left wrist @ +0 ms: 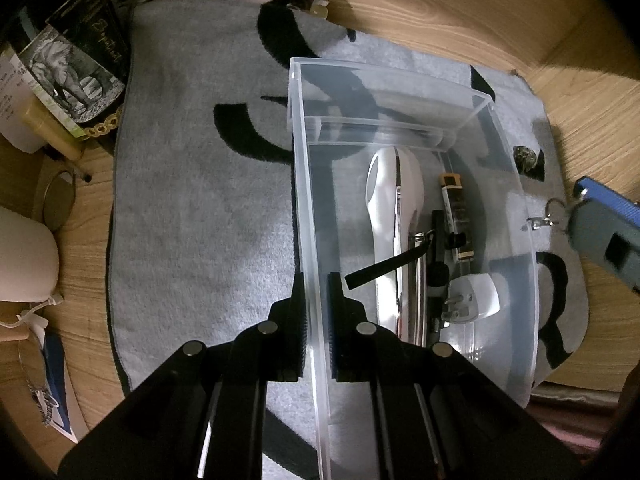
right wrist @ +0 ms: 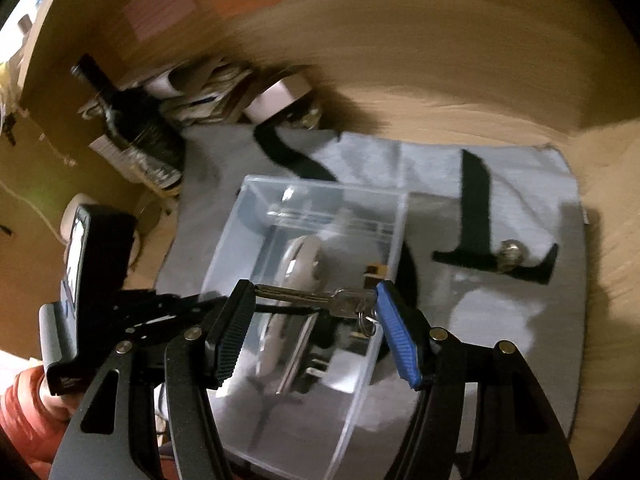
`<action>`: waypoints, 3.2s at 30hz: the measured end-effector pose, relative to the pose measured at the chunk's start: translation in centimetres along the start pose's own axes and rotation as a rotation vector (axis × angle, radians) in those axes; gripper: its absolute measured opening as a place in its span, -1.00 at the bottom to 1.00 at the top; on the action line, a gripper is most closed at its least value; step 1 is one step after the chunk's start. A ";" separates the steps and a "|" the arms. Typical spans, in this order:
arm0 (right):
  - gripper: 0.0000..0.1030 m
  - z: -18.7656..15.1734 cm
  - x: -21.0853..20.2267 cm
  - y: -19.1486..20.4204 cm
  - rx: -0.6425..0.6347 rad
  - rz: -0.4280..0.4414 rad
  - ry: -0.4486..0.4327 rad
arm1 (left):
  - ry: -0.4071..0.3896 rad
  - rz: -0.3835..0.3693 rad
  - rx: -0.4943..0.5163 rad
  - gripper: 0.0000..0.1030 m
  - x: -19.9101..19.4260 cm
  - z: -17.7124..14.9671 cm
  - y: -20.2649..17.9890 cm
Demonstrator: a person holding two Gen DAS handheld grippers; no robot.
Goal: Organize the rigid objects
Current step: 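Lower the silver keys into the box and open the right gripper, then grasp the gold ring with the right gripper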
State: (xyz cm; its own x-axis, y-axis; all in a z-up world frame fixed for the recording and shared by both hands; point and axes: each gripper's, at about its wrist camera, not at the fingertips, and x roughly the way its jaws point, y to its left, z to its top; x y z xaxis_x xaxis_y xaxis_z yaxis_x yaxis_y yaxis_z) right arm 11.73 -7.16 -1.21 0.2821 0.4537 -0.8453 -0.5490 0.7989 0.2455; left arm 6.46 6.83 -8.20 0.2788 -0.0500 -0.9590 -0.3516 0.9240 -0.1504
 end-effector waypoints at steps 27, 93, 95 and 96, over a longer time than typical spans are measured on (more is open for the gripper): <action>0.16 -1.9 6.8 -0.1 -0.010 0.083 0.174 | -0.001 0.000 -0.008 -0.88 0.0 0.1 0.1; -0.41 -0.5 7.4 -18.2 0.331 -0.208 0.049 | 0.044 0.040 -0.063 -0.88 0.5 0.7 0.0; -0.41 -0.5 6.7 -17.6 0.327 -0.201 0.038 | 0.040 0.040 -0.056 -0.88 0.5 0.7 0.0; -0.41 -0.5 6.3 -17.3 0.325 -0.197 0.032 | 0.038 0.040 -0.053 -0.88 0.5 0.6 0.0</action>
State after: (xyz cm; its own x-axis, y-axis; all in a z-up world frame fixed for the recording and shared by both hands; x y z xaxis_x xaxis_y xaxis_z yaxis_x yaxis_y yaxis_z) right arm 22.67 -18.33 -11.04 0.3302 0.2703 -0.9044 -0.2069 0.9555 0.2101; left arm 7.16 7.03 -8.50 0.2297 -0.0287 -0.9728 -0.4090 0.9042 -0.1233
